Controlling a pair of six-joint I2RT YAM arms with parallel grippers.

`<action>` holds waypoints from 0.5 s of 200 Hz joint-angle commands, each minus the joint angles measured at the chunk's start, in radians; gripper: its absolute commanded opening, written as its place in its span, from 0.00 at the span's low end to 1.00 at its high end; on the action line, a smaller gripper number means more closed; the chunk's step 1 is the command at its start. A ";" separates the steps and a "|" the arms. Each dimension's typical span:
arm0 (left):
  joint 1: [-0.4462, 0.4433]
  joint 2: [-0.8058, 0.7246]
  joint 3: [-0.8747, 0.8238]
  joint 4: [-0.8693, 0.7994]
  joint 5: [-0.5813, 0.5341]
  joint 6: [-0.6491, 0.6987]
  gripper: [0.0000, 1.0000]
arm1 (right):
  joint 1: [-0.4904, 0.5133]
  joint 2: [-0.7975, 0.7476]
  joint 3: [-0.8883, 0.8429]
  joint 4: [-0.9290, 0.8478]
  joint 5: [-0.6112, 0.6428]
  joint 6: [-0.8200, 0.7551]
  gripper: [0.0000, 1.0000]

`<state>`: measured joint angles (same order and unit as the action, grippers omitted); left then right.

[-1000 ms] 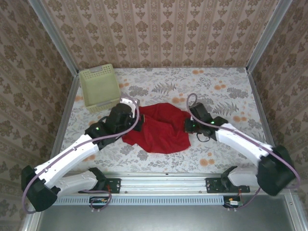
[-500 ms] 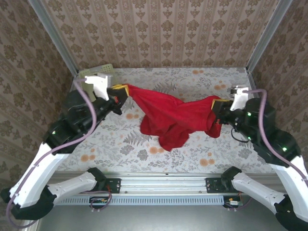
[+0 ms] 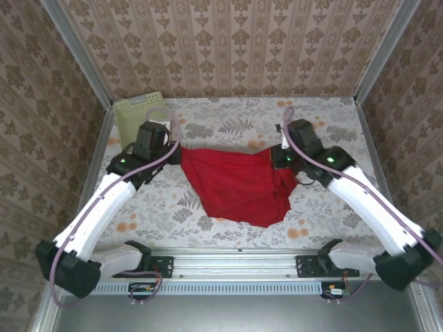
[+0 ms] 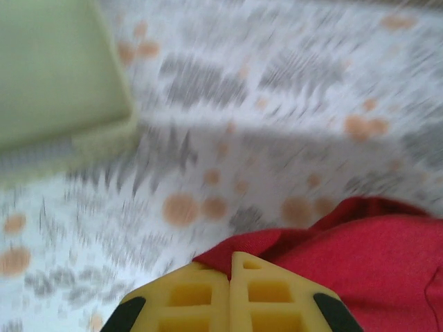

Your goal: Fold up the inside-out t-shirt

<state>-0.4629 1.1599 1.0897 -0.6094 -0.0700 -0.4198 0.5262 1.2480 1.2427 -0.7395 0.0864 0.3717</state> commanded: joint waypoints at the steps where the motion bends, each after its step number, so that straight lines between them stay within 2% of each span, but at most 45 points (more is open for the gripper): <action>1: 0.061 -0.006 -0.034 -0.019 0.077 -0.071 0.00 | -0.005 0.070 0.007 0.070 -0.066 -0.018 0.38; 12: 0.084 0.005 -0.053 -0.024 0.079 -0.075 0.00 | -0.017 0.095 0.014 0.065 -0.049 -0.036 0.47; 26: 0.103 0.014 -0.077 -0.024 0.086 -0.078 0.00 | -0.059 0.096 -0.002 0.069 -0.053 -0.051 0.51; 69: 0.122 0.023 -0.145 0.008 0.096 -0.083 0.00 | -0.203 0.091 -0.154 0.140 -0.106 -0.029 0.53; 100: 0.127 0.027 -0.160 0.021 0.095 -0.083 0.00 | -0.252 0.137 -0.237 0.194 -0.127 0.001 0.56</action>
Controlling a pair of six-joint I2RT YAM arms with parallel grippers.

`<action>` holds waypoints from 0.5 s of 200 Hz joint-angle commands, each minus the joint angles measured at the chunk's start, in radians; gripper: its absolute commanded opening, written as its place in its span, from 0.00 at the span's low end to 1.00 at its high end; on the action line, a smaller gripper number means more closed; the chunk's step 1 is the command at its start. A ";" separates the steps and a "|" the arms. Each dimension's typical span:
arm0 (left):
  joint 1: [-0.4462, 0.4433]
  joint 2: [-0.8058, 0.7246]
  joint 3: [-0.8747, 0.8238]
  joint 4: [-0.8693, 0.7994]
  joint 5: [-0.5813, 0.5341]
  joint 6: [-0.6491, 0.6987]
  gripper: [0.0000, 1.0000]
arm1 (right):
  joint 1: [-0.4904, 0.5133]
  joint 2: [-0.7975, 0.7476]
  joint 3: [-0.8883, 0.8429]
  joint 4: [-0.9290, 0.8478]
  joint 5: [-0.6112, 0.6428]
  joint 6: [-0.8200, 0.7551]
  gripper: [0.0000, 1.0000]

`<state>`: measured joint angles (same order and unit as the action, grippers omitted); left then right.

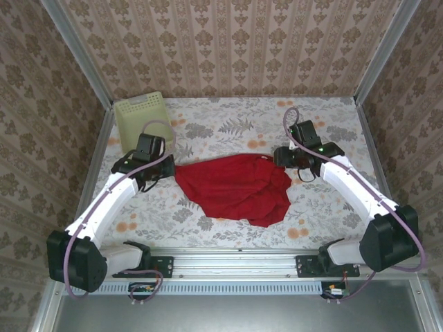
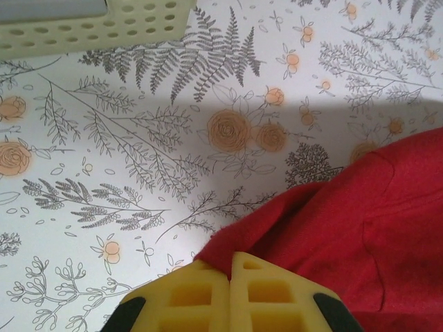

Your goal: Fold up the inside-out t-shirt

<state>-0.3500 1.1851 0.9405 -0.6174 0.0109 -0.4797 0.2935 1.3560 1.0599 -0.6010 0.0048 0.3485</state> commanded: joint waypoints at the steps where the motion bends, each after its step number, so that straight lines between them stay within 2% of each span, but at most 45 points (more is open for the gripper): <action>1: 0.014 0.002 -0.011 0.028 0.014 -0.023 0.00 | -0.020 0.029 -0.058 0.058 -0.047 0.025 0.56; 24: 0.020 0.004 -0.008 0.029 0.015 -0.021 0.00 | -0.030 0.114 -0.081 0.106 -0.083 0.040 0.59; 51: 0.026 0.004 -0.001 0.027 0.018 -0.019 0.00 | -0.030 0.179 -0.083 0.131 -0.132 0.060 0.59; 59: 0.027 0.005 0.002 0.027 0.018 -0.019 0.00 | -0.031 0.196 -0.082 0.133 -0.127 0.063 0.56; 77: 0.031 0.005 0.008 0.029 0.023 -0.020 0.00 | -0.030 0.219 -0.083 0.139 -0.119 0.061 0.43; 93: 0.034 0.009 0.028 0.018 0.022 -0.016 0.00 | -0.031 0.196 -0.074 0.122 -0.097 0.052 0.15; 100: 0.039 0.011 0.045 0.005 0.019 -0.012 0.00 | -0.030 0.168 -0.065 0.099 -0.062 0.045 0.07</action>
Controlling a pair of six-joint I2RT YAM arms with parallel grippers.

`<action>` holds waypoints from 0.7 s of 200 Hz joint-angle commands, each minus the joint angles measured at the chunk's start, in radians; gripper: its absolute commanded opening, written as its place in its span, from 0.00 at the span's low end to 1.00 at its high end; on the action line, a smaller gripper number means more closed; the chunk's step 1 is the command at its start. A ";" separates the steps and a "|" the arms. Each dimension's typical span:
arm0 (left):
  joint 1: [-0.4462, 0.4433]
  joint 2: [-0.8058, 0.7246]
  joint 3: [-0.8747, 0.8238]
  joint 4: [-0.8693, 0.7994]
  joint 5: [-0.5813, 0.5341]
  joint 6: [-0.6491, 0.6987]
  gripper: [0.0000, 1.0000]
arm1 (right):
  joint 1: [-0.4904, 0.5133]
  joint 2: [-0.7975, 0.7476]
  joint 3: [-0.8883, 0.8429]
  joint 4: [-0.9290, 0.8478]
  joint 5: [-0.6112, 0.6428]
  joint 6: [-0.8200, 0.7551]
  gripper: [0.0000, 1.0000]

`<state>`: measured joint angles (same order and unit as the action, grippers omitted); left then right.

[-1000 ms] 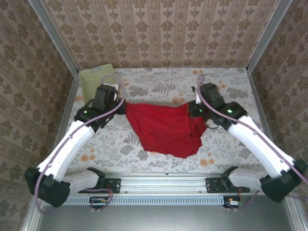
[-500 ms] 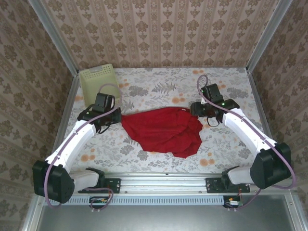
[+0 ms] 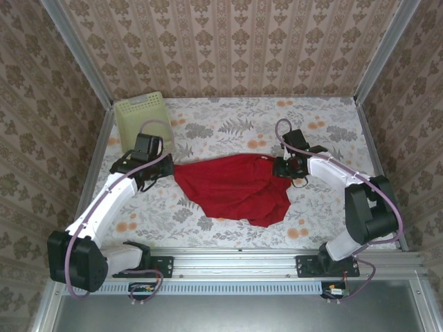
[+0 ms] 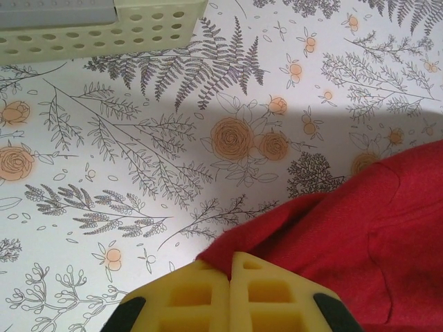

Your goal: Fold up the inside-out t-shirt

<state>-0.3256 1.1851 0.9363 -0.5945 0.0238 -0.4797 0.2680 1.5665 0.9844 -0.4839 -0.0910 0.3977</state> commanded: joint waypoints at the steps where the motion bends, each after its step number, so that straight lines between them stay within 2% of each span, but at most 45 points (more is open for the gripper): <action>1: 0.015 0.011 0.052 -0.020 0.005 -0.011 0.00 | -0.005 -0.049 0.011 -0.021 0.038 -0.005 0.05; 10: 0.025 0.009 0.081 -0.042 -0.005 -0.004 0.00 | -0.005 -0.104 0.031 -0.069 0.103 -0.017 0.00; 33: 0.087 -0.031 0.166 -0.100 -0.019 0.011 0.00 | -0.015 -0.274 0.115 -0.219 0.316 -0.052 0.00; 48: 0.146 -0.072 0.219 -0.120 -0.013 0.015 0.00 | -0.048 -0.377 0.177 -0.294 0.403 -0.058 0.00; 100: 0.325 -0.179 0.302 -0.160 0.044 -0.002 0.00 | -0.161 -0.630 0.302 -0.422 0.511 -0.042 0.00; 140: 0.386 -0.211 0.245 -0.164 0.073 -0.011 0.00 | -0.212 -0.678 0.270 -0.446 0.515 -0.032 0.00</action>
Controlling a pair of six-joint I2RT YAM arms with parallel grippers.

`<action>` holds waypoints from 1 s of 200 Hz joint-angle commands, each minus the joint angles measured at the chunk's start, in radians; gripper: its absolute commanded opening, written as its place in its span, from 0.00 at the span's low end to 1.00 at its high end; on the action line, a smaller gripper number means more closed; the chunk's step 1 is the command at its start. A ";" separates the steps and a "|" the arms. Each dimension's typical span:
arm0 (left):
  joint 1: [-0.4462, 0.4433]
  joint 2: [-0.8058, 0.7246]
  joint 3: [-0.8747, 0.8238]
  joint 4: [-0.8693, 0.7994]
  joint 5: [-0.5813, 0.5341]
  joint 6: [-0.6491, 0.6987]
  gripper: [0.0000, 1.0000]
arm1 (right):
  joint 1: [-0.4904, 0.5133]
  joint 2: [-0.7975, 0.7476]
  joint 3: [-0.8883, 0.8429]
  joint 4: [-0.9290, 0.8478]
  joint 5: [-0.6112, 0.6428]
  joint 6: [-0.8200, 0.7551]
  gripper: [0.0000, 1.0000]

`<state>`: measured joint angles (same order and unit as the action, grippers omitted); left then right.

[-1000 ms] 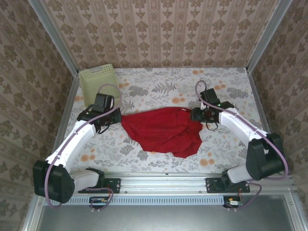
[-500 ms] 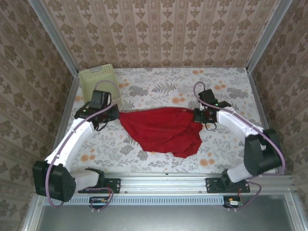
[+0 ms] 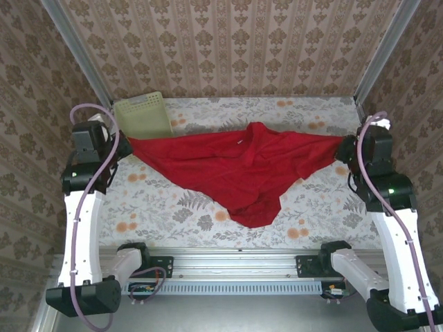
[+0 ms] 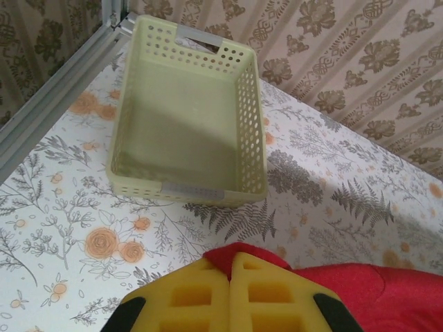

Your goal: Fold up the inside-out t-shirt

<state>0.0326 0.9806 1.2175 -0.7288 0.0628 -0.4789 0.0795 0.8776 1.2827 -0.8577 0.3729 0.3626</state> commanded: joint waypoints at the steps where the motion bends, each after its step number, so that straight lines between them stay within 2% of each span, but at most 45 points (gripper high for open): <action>1: 0.028 -0.006 -0.039 -0.029 0.038 -0.013 0.00 | -0.024 0.011 -0.030 -0.073 0.050 0.004 0.00; 28: 0.052 0.007 -0.075 -0.010 0.099 -0.018 0.00 | -0.065 0.012 -0.060 -0.069 0.028 0.020 0.00; 54: 0.064 0.000 -0.011 -0.023 0.111 0.000 0.00 | -0.101 -0.011 -0.024 -0.080 0.019 0.016 0.00; 68: 0.064 0.000 0.016 -0.014 0.162 0.008 0.00 | -0.103 -0.011 -0.037 -0.083 -0.017 0.015 0.00; 77: 0.060 -0.001 0.016 -0.002 0.207 0.005 0.00 | -0.102 -0.008 -0.075 -0.077 -0.060 0.023 0.12; 91: 0.048 -0.013 -0.020 0.025 0.253 -0.011 0.00 | -0.101 -0.005 -0.163 -0.051 -0.104 0.046 0.35; 124: 0.017 -0.042 -0.143 0.042 0.256 -0.017 0.00 | -0.067 0.015 -0.328 0.060 -0.165 0.075 0.56; 147: 0.017 -0.032 -0.217 0.032 0.235 0.002 0.00 | 0.055 0.110 -0.326 0.132 -0.190 0.043 0.63; 167: 0.018 -0.034 -0.278 0.037 0.206 -0.001 0.00 | 0.158 0.261 -0.297 0.173 -0.191 0.014 0.67; 200: 0.021 -0.046 -0.334 0.029 0.123 -0.022 0.00 | 0.186 0.500 -0.275 0.243 -0.198 0.025 0.71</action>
<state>0.0521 0.9516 0.9066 -0.7044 0.2604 -0.4797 0.2604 1.2575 0.9802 -0.6849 0.1909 0.3943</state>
